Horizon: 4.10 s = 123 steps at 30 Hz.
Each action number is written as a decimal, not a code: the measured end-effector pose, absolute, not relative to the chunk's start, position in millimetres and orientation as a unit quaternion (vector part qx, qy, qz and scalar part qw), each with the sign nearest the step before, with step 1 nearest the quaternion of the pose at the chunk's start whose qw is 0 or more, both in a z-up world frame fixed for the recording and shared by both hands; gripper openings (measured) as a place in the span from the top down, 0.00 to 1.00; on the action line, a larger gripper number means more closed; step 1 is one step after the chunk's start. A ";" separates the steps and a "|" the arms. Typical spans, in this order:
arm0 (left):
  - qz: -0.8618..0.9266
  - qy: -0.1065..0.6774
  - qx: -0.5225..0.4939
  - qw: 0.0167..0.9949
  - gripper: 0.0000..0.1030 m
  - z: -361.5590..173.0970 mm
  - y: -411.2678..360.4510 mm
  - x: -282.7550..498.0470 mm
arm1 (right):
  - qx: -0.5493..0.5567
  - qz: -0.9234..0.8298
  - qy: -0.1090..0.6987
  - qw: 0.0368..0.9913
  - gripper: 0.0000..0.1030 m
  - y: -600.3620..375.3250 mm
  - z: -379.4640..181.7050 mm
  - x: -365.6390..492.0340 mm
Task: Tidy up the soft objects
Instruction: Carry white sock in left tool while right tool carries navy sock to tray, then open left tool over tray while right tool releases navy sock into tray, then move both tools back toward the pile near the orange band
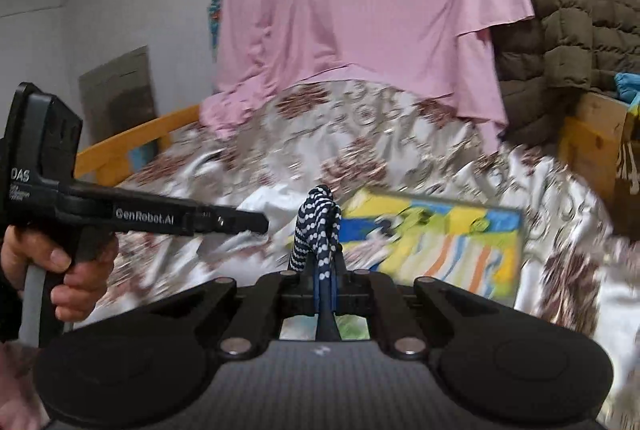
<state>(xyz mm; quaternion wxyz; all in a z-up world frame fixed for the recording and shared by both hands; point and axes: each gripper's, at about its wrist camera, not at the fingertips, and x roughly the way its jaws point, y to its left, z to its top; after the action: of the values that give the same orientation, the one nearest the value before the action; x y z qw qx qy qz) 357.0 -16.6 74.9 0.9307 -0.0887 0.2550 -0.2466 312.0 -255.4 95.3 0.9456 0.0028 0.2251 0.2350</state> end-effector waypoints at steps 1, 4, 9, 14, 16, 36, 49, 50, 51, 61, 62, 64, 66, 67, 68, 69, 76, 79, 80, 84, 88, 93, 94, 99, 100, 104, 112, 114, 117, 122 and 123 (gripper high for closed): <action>-0.244 0.258 -0.087 0.931 0.84 72.1 -20.9 375.2 | 0.007 0.225 0.228 0.947 0.95 -257.2 92.1 331.8; -0.234 0.266 -0.082 0.932 0.84 60.0 -32.8 425.2 | 0.018 0.199 0.238 0.951 0.95 -264.2 77.2 382.9; -0.216 0.293 -0.069 0.929 0.84 29.6 -52.8 497.5 | 0.027 0.153 0.265 0.952 0.95 -275.7 41.0 460.8; -0.203 0.316 -0.075 0.924 0.84 2.4 -63.8 546.2 | 0.037 0.116 0.284 0.951 0.94 -284.5 10.1 500.7; -0.201 0.325 -0.074 0.921 0.84 -6.1 -67.6 558.5 | 0.040 0.107 0.291 0.950 0.94 -287.2 1.0 511.9; -0.158 0.373 -0.038 0.914 0.52 -28.7 -87.0 559.5 | 0.026 0.063 0.309 0.949 0.34 -300.7 -7.1 503.4; -0.123 0.247 -0.073 0.958 0.15 62.6 -53.4 461.9 | 0.021 0.076 0.215 0.974 0.01 -308.6 86.3 418.5; -0.120 0.238 -0.076 0.961 0.13 70.4 -49.8 452.3 | 0.023 0.078 0.208 0.975 0.00 -308.1 93.3 410.1; -0.118 0.225 -0.079 0.964 0.10 79.2 -46.1 440.6 | 0.024 0.081 0.200 0.976 0.00 -307.2 100.8 400.5; -0.111 0.150 -0.075 0.980 0.01 137.1 -32.3 335.0 | 0.033 0.106 0.144 0.983 0.00 -300.3 152.8 304.3; -0.110 0.145 -0.073 0.980 0.01 140.9 -32.2 325.0 | 0.036 0.110 0.140 0.983 0.00 -300.0 156.9 293.9; -0.111 0.137 -0.073 0.982 0.01 148.7 -31.7 303.0 | 0.039 0.115 0.134 0.983 0.00 -298.8 163.7 274.0; -0.111 0.127 -0.074 0.983 0.01 154.3 -30.4 283.0 | 0.040 0.120 0.126 0.984 0.00 -297.2 170.5 254.1; -0.112 0.123 -0.076 0.983 0.01 156.4 -28.8 273.4 | 0.040 0.124 0.124 0.984 0.00 -296.2 173.6 244.2; -0.113 0.121 -0.077 0.983 0.01 158.1 -27.7 264.7 | 0.040 0.127 0.121 0.984 0.00 -295.6 176.0 236.0; -0.112 0.119 -0.078 0.983 0.01 159.6 -26.4 256.7 | 0.041 0.128 0.118 0.984 0.00 -295.0 178.4 227.1; -0.112 0.113 -0.080 0.984 0.01 158.2 -14.2 206.9 | 0.040 0.134 0.103 0.985 0.00 -290.4 182.1 176.1; -0.111 0.113 -0.079 0.984 0.01 153.9 -9.2 190.9 | 0.034 0.135 0.099 0.985 0.00 -287.2 178.4 155.9; -0.109 0.112 -0.078 0.985 0.01 152.0 -8.0 184.8 | 0.031 0.134 0.096 0.986 0.00 -286.0 177.0 149.6; -0.110 0.113 -0.065 0.985 0.01 143.7 -4.6 164.5 | 0.022 0.137 0.091 0.986 0.00 -280.2 169.5 125.9; -0.114 0.120 -0.057 0.985 0.01 133.0 -3.2 145.4 | 0.009 0.140 0.090 0.986 0.00 -273.2 157.8 103.8; -0.122 0.138 -0.042 0.982 0.01 113.0 -0.8 125.9 | -0.012 0.152 0.106 0.983 0.00 -267.3 136.5 77.2; -0.124 0.143 -0.039 0.981 0.01 107.6 -0.3 122.3 | -0.018 0.153 0.110 0.982 0.00 -266.2 131.6 73.4; -0.131 0.170 -0.023 0.976 0.01 80.9 2.4 108.2 | -0.032 0.158 0.145 0.976 0.00 -263.9 105.7 59.5; -0.132 0.177 -0.020 0.975 0.01 75.4 2.9 106.5 | -0.033 0.157 0.155 0.975 0.00 -264.1 100.0 57.8; -0.138 0.205 -0.010 0.969 0.01 53.3 3.0 102.9 | -0.037 0.158 0.196 0.967 0.00 -262.1 80.4 53.4; -0.159 0.279 0.028 0.947 0.01 13.7 -4.6 114.6 | -0.082 0.148 0.331 0.928 0.00 -244.9 33.8 68.9; -0.164 0.300 0.037 0.939 0.01 6.3 -7.1 121.4 | -0.089 0.148 0.356 0.918 0.00 -240.5 23.3 72.6; -0.168 0.318 0.043 0.932 0.01 -2.6 -9.7 129.3 | -0.096 0.150 0.378 0.909 0.00 -235.5 14.1 77.1; -0.174 0.334 0.042 0.925 0.01 -13.0 -10.7 133.5 | -0.092 0.150 0.398 0.900 0.00 -234.6 7.5 84.9; -0.175 0.337 0.044 0.924 0.01 -14.9 -11.3 134.9 | -0.090 0.149 0.403 0.899 0.00 -236.0 6.2 87.5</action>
<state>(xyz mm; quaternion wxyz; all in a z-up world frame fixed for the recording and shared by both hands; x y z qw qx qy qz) 134.9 -11.3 -14.9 0.9239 0.0438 0.3373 -0.1750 87.5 -236.0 6.2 0.8987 -0.0900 0.4026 0.1486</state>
